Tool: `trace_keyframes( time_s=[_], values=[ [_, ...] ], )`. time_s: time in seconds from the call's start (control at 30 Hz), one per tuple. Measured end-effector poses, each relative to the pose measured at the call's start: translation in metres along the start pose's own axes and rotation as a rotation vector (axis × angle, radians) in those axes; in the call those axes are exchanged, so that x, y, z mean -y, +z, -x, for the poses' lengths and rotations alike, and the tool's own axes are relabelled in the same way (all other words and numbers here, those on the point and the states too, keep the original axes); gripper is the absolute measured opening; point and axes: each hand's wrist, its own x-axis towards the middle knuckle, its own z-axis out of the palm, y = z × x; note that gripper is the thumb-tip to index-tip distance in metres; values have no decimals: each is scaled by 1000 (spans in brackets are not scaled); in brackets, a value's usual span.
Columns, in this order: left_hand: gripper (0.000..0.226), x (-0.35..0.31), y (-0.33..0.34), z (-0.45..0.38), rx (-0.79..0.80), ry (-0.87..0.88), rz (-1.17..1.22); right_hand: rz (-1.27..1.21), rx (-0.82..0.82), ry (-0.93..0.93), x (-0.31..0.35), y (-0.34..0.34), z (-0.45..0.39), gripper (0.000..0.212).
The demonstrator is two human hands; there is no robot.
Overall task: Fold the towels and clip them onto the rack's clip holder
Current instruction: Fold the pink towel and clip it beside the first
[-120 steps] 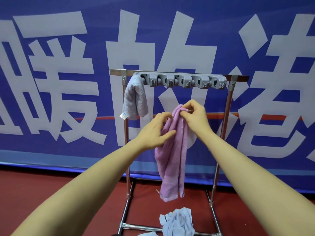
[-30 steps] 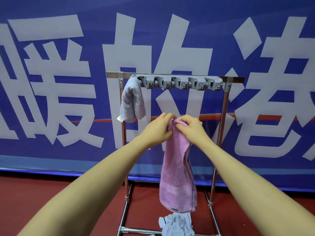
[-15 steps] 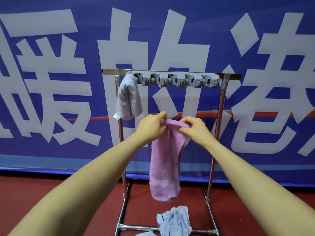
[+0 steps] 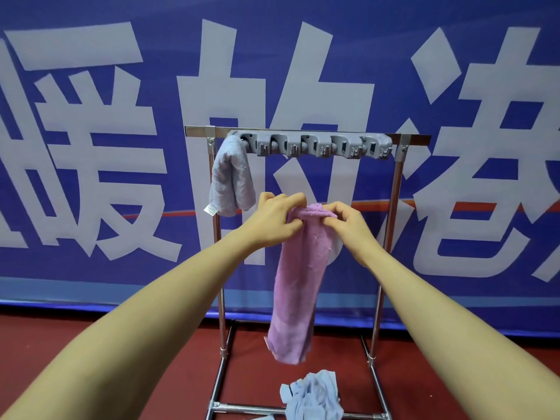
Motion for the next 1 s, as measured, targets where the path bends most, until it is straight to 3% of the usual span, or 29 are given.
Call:
trace_keyframes(
  time_s=[0.3,0.47,0.6,0.77,0.83,0.9,1.0],
  values=[
    [17,-1,-3,3,27,-40,78,-147,-9,60,7,2,-4,7],
    [16,2,-14,5,31,-47,51,-190,36,27,11,3,-6,18],
    [23,17,-18,5,103,58,-160,53,140,-88,18,1,-7,48],
    [23,35,-26,5,61,218,-407,193,192,-193,29,2,-7,35],
    [34,38,-28,6,40,262,-460,248,166,-218,30,2,-8,29],
    [43,37,-28,5,24,268,-470,326,155,-251,31,3,-9,27],
    [28,39,-23,5,-21,223,-371,401,174,-298,30,2,-11,28]
  ],
)
